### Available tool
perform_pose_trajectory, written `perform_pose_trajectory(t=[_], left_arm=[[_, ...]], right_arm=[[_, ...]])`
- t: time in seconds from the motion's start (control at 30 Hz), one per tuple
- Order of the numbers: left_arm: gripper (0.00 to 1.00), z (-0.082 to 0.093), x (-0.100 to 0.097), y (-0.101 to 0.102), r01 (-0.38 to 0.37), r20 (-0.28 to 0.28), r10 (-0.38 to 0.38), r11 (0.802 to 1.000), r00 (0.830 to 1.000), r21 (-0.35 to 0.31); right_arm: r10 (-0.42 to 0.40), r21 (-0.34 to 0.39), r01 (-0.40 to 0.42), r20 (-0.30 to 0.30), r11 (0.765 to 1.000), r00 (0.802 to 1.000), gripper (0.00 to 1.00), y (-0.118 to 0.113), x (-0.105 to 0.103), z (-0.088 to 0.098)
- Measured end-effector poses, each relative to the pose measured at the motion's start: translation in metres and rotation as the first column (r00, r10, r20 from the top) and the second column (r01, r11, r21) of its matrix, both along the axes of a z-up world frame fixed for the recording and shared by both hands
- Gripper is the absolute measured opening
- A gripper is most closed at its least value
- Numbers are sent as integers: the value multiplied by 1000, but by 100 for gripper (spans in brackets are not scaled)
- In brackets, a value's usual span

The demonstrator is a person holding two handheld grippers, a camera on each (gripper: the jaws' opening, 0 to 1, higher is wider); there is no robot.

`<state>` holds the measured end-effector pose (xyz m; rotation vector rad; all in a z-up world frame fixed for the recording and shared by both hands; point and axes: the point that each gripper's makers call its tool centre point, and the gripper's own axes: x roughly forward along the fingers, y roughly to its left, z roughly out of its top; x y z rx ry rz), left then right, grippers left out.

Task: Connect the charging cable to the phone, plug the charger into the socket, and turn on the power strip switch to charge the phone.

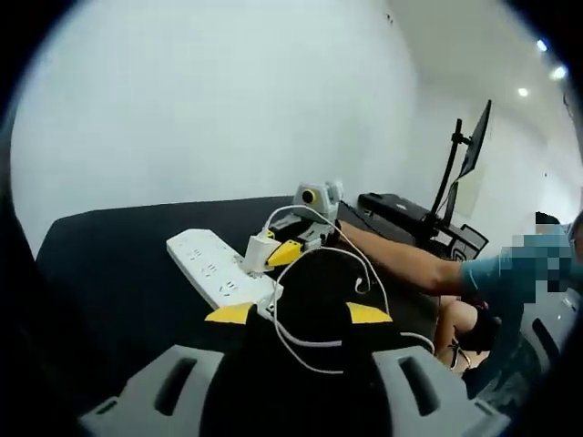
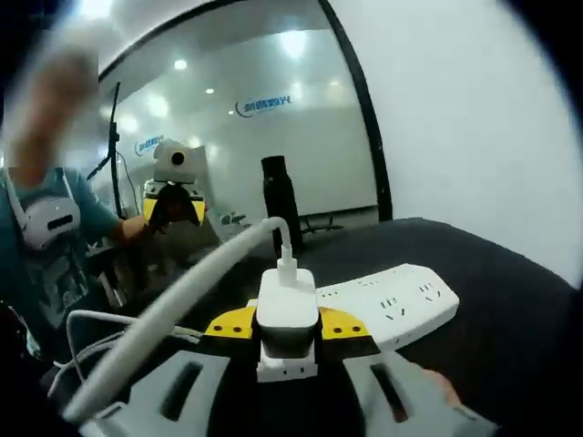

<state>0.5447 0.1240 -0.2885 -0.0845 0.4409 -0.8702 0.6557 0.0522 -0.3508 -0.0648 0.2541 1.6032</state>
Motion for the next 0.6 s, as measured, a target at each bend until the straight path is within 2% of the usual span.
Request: perform_pose_trajectory(t=[0.03,0.07,0.2,0.23,0.37,0.4,0.47,0.6], left_arm=[[34,0,1,1,-1,-1,1,1000,1000,1],[34,-1,1,2,-2,-3,2,1000,1000,2],[33,-4,4,5,-14,-12,14,1000,1000,1],[33,-4,5,5,-15,-13,15,1000,1000,1],[33,-7,3,1,-17,-18,16,1000,1000,-5],[33,-5,2,0,-16,-20,16,1000,1000,-26],[33,-4,2,0,-21,-29,20,999,999,-45],[33,-6,1,0,-26,-28,25,999,999,-40]], right_arm=[[26,-61,-23,49,998,998,21,2,-2,-3],[40,-57,-36,72,998,997,21,5,-4,2],[97,-211,-69,126,975,987,21,6,-5,-5],[105,-205,-76,135,976,985,21,8,-7,-3],[76,-198,-56,95,979,993,22,4,-5,-9],[50,-185,-37,68,982,996,22,2,-4,-11],[31,-189,-14,86,982,996,26,1,-2,-16],[6,-135,0,48,991,999,30,2,-1,-8]])
